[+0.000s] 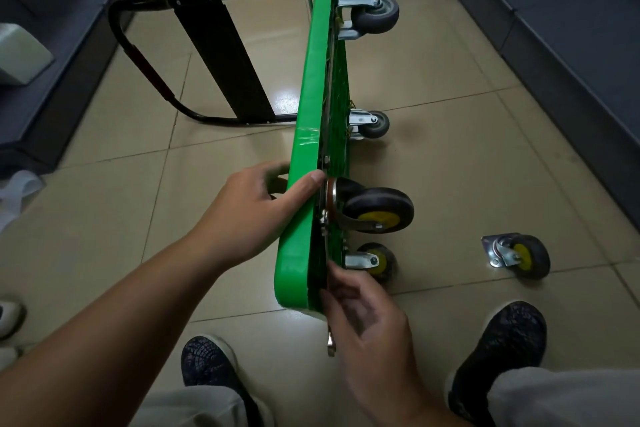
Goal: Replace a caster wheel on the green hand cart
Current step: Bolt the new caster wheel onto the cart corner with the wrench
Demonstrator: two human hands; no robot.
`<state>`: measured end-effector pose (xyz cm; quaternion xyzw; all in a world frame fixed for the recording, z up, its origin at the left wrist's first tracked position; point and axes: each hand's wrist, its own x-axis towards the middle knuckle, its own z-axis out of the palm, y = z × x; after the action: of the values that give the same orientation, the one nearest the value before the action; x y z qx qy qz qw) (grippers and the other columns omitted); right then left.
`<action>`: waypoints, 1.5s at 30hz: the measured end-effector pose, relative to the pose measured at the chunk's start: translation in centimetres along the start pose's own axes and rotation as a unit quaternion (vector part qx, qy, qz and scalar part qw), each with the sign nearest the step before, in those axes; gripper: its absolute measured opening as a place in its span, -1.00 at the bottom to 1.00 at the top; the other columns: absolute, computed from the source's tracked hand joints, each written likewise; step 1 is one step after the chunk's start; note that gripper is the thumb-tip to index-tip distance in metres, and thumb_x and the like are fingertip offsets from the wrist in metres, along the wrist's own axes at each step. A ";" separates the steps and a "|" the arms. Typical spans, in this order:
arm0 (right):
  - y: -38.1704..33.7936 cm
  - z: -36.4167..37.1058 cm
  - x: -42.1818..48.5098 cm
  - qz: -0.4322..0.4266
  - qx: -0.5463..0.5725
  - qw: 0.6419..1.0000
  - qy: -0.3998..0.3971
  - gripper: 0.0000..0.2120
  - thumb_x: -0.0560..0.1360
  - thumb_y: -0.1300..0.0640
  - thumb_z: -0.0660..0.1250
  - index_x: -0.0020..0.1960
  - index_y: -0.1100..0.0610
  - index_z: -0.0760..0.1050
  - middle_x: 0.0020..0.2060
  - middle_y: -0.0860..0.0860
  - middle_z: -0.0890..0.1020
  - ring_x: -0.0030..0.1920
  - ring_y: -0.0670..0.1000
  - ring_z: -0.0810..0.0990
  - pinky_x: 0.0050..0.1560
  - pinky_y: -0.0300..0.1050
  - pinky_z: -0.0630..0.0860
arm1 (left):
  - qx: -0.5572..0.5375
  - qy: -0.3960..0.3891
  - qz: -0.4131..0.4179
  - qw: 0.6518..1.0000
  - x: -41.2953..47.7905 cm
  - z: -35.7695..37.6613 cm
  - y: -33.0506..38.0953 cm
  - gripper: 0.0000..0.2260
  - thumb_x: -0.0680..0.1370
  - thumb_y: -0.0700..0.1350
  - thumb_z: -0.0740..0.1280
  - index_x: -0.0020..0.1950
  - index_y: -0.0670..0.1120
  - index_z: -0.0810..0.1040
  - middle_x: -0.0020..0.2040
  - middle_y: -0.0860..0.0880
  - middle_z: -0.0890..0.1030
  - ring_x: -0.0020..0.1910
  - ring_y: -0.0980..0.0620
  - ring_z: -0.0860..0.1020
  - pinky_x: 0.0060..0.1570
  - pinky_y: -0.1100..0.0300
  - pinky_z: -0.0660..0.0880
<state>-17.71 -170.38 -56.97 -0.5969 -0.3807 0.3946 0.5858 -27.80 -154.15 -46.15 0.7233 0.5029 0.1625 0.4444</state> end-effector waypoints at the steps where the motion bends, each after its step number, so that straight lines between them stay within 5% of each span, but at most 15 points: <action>1: -0.2 -0.1 0.1 -0.007 0.002 1.000 0.007 -0.68 0.56 0.06 0.43 0.28 -0.19 0.59 0.12 -0.08 0.66 0.06 0.05 0.70 0.07 -0.05 0.66 | 0.002 -0.003 0.003 1.000 0.0 0.0 0.0 -0.46 0.50 0.35 0.28 0.34 0.06 0.61 0.07 0.05 0.72 0.02 0.10 0.71 0.04 -0.03 0.69; 9: -4.8 -0.5 0.4 0.072 0.102 0.992 0.023 -0.73 0.46 0.22 0.52 0.04 -0.12 0.71 -0.21 0.03 0.73 -0.26 -0.03 0.72 -0.22 -0.26 0.61 | -0.009 -0.022 0.019 1.000 0.0 -0.2 -0.2 -0.48 0.52 0.35 0.29 0.34 0.07 0.62 0.05 0.04 0.73 0.01 0.10 0.71 0.04 0.00 0.69; 12: -7.9 -0.7 1.5 0.142 0.158 0.977 0.007 -0.74 0.49 0.35 0.49 0.06 0.05 0.72 -0.33 0.04 0.72 -0.43 -0.06 0.64 -0.37 -0.28 0.54 | -0.023 -0.027 0.016 0.999 0.0 -0.3 -0.3 -0.51 0.52 0.34 0.30 0.32 0.10 0.63 0.03 0.06 0.74 -0.02 0.12 0.71 -0.02 0.08 0.69; 16: -11.5 -1.3 5.1 0.259 0.230 0.938 -0.025 -0.93 0.49 0.28 0.48 -0.07 0.29 0.69 -0.32 0.10 0.69 -0.50 -0.06 0.57 -0.48 -0.27 0.49 | -0.007 -0.022 0.027 0.999 0.0 -0.1 -0.4 -0.59 0.54 0.35 0.27 0.24 0.16 0.65 -0.02 0.11 0.74 -0.07 0.16 0.70 -0.14 0.21 0.60; 20: -13.8 -1.6 7.1 0.306 0.263 0.909 -0.099 -0.89 0.53 0.19 0.44 -0.13 0.22 0.60 -0.37 0.10 0.57 -0.57 -0.14 0.45 -0.60 -0.39 0.37 | 0.002 -0.011 0.031 0.999 -0.1 -0.1 -0.6 -0.62 0.45 0.46 0.21 0.10 0.33 0.60 -0.07 0.13 0.72 -0.12 0.19 0.68 -0.17 0.20 0.60; 24: -14.4 -2.3 6.0 0.300 0.243 0.916 -0.110 -0.90 0.52 0.19 0.45 -0.06 0.24 0.61 -0.34 0.12 0.59 -0.55 -0.12 0.46 -0.58 -0.36 0.38 | 0.009 -0.013 0.035 0.999 -0.1 -0.1 -0.5 -0.56 0.52 0.42 0.23 0.21 0.21 0.64 -0.03 0.10 0.72 -0.07 0.15 0.68 -0.16 0.22 0.58; 26: -14.3 -2.8 5.0 0.278 0.217 0.932 -0.078 -0.90 0.47 0.19 0.49 -0.12 0.24 0.68 -0.32 0.11 0.67 -0.52 -0.08 0.50 -0.55 -0.31 0.43 | 0.004 -0.015 0.031 0.999 0.0 -0.1 -0.5 -0.56 0.54 0.39 0.24 0.24 0.18 0.65 -0.03 0.08 0.72 -0.08 0.13 0.68 -0.18 0.21 0.57; 30: -11.0 -3.6 2.0 0.044 0.075 0.996 0.008 -0.67 0.42 0.30 0.54 0.11 0.00 0.73 -0.23 0.00 0.74 -0.40 -0.06 0.63 -0.38 -0.30 0.55 | -0.010 -0.024 0.021 0.999 -0.1 0.0 -0.5 -0.44 0.49 0.41 0.25 0.33 0.11 0.62 0.03 0.07 0.72 0.00 0.10 0.70 -0.06 0.09 0.67; 34: -4.9 -4.9 2.5 -0.113 -0.079 0.990 -0.001 -0.47 0.45 0.39 0.51 0.35 0.03 0.58 -0.13 -0.01 0.62 -0.32 0.01 0.56 -0.28 -0.12 0.57 | -0.006 -0.024 0.019 1.000 -0.2 0.0 -0.3 -0.39 0.48 0.41 0.24 0.38 0.08 0.59 0.09 0.05 0.71 0.02 0.09 0.70 0.01 -0.03 0.69; 40: -0.6 -4.9 2.8 -0.173 -0.101 0.979 -0.040 -0.49 0.53 0.23 0.47 0.45 0.03 0.52 -0.04 0.01 0.60 -0.26 0.06 0.57 -0.25 -0.08 0.55 | -0.009 -0.021 0.020 1.000 0.1 -0.1 -0.9 -0.56 0.57 0.34 0.28 0.30 0.13 0.64 0.05 0.07 0.73 0.00 0.09 0.71 0.01 -0.06 0.69; 45: 0.3 -4.4 2.8 -0.186 -0.097 0.976 -0.063 -0.50 0.56 0.17 0.43 0.48 -0.02 0.49 0.01 -0.05 0.60 -0.22 0.04 0.56 -0.20 -0.08 0.55 | -0.002 -0.019 0.031 0.999 0.2 0.1 -0.9 -0.64 0.57 0.35 0.27 0.18 0.19 0.65 -0.01 0.14 0.73 -0.04 0.15 0.71 -0.10 0.15 0.67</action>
<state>-12.60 -169.59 -57.33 -0.5437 -0.5572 0.2770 0.5632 -28.19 -153.96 -46.96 0.7408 0.4712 0.1636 0.4500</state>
